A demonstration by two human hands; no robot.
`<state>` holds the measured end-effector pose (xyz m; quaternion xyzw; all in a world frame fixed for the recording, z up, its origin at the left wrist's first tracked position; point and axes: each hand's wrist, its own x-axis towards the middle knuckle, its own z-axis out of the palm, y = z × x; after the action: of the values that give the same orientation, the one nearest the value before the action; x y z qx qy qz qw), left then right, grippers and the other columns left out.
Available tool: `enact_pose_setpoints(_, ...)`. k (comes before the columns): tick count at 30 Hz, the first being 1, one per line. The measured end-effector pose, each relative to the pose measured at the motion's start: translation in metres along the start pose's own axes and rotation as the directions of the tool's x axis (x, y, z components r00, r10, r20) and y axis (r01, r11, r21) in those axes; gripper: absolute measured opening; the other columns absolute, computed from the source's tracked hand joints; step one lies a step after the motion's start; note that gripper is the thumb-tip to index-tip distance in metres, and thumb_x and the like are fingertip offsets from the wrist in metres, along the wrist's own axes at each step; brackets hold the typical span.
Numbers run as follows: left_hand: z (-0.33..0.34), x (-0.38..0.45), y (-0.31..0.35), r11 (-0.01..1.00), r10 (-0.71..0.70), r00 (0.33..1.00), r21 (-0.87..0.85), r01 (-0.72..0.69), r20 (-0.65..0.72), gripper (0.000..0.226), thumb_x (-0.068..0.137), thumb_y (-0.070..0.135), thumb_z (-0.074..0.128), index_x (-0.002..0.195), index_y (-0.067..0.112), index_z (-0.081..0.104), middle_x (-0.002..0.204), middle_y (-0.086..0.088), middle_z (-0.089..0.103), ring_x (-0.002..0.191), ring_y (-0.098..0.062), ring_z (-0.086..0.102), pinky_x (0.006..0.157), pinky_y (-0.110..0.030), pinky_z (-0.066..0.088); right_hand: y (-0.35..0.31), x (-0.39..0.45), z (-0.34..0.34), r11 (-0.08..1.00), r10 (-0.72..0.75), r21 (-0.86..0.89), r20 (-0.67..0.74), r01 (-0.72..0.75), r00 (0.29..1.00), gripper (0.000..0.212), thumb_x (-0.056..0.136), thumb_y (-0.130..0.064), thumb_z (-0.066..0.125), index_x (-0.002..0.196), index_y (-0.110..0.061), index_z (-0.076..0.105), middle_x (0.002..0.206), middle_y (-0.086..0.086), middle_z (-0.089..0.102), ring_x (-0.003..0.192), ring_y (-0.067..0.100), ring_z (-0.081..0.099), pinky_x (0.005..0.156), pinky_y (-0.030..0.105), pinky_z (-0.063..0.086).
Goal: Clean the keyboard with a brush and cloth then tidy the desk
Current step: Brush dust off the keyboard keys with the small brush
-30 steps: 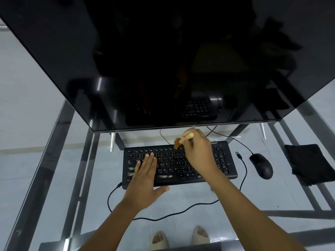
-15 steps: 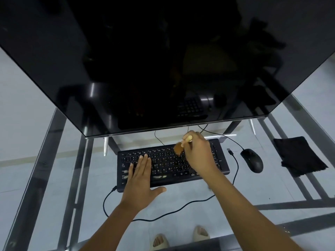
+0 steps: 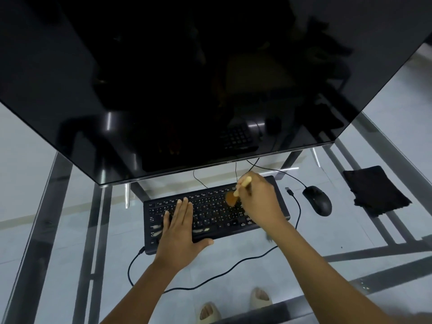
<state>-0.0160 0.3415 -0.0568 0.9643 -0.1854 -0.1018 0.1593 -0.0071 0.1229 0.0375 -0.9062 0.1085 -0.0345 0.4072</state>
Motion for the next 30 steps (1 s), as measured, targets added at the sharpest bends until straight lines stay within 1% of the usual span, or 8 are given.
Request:
enact_pose_setpoints(4,0.0,0.004,0.003,1.0,0.022,1.0,-0.011,-0.022,-0.011,0.114,0.071,0.085,0.032,0.152,0.012,0.002,0.16,0.001,-0.007,0.145,-0.011,-0.017,0.118,-0.041,-0.012,0.003,-0.001,-0.005,0.996,0.073,-0.063,0.305,-0.056,0.95,0.007,0.093,-0.015,0.057,0.088,-0.015,0.062,0.08,0.003,0.07,0.069,0.016,0.069,0.066,0.034,0.06)
enact_pose_setpoints(8,-0.002,0.01,0.011,0.999,0.043,0.999,-0.014,-0.043,-0.022,0.112,0.072,0.087,0.022,0.152,0.012,0.003,0.16,0.002,-0.009,0.145,-0.009,-0.019,0.118,-0.04,-0.012,0.009,0.007,-0.014,0.999,0.022,-0.028,-0.055,-0.023,0.998,0.01,0.093,-0.011,0.055,0.084,-0.013,0.059,0.079,0.001,0.067,0.062,0.006,0.062,0.053,0.019,0.053)
enact_pose_setpoints(12,-0.002,0.016,0.015,0.999,0.052,0.998,-0.008,-0.052,-0.026,0.1,0.08,0.077,0.02,0.153,0.011,0.005,0.161,-0.001,-0.005,0.145,-0.011,-0.017,0.118,-0.041,-0.011,0.007,0.007,-0.015,0.997,0.072,-0.035,0.294,-0.064,0.953,0.007,0.094,-0.015,0.057,0.09,-0.015,0.063,0.079,0.001,0.07,0.063,0.005,0.067,0.057,0.023,0.058)
enact_pose_setpoints(16,-0.001,0.02,0.021,0.998,0.059,0.998,-0.008,-0.059,-0.031,0.099,0.08,0.075,0.019,0.153,0.01,0.008,0.161,-0.002,-0.003,0.146,-0.012,-0.015,0.118,-0.041,-0.011,0.008,0.017,-0.01,0.994,0.052,0.099,-0.122,-0.04,0.991,0.005,0.094,-0.013,0.057,0.091,-0.014,0.061,0.081,0.0,0.07,0.058,0.002,0.059,0.053,0.009,0.044)
enact_pose_setpoints(20,0.003,0.027,0.021,0.998,0.063,0.998,-0.013,-0.064,-0.027,0.099,0.08,0.076,0.019,0.153,0.01,0.01,0.161,-0.003,0.0,0.146,-0.012,-0.014,0.117,-0.043,-0.012,0.0,0.021,-0.005,0.995,0.023,0.092,0.205,-0.043,0.978,0.006,0.093,-0.01,0.057,0.091,-0.008,0.062,0.075,-0.004,0.069,0.065,0.001,0.066,0.059,0.015,0.052)
enact_pose_setpoints(23,0.005,0.033,0.027,0.997,0.082,0.996,-0.013,-0.082,-0.043,0.098,0.08,0.076,0.021,0.152,0.01,0.014,0.161,-0.004,0.004,0.147,-0.012,-0.009,0.118,-0.044,-0.01,0.003,0.027,-0.004,0.997,0.029,0.072,-0.114,-0.021,0.993,0.006,0.093,-0.01,0.057,0.09,-0.007,0.061,0.075,-0.006,0.064,0.058,-0.002,0.056,0.057,0.008,0.04)
enact_pose_setpoints(27,0.004,0.039,0.035,0.992,0.129,0.991,0.0,-0.129,-0.041,0.097,0.081,0.075,0.02,0.152,0.01,0.014,0.161,-0.004,0.004,0.147,-0.012,-0.01,0.118,-0.046,-0.009,0.007,0.028,-0.009,0.985,0.103,0.126,0.125,-0.119,0.987,0.008,0.094,-0.011,0.056,0.092,-0.007,0.062,0.069,-0.005,0.067,0.062,0.002,0.065,0.062,0.013,0.051)
enact_pose_setpoints(30,0.004,0.039,0.039,0.991,0.13,0.991,0.004,-0.13,-0.028,0.098,0.08,0.075,0.019,0.152,0.009,0.012,0.161,-0.003,0.002,0.147,-0.012,-0.011,0.119,-0.046,-0.007,0.012,0.031,-0.014,0.997,0.063,0.062,-0.118,-0.055,0.991,0.007,0.094,-0.008,0.055,0.09,-0.004,0.059,0.07,-0.007,0.061,0.054,-0.005,0.058,0.054,0.009,0.043)
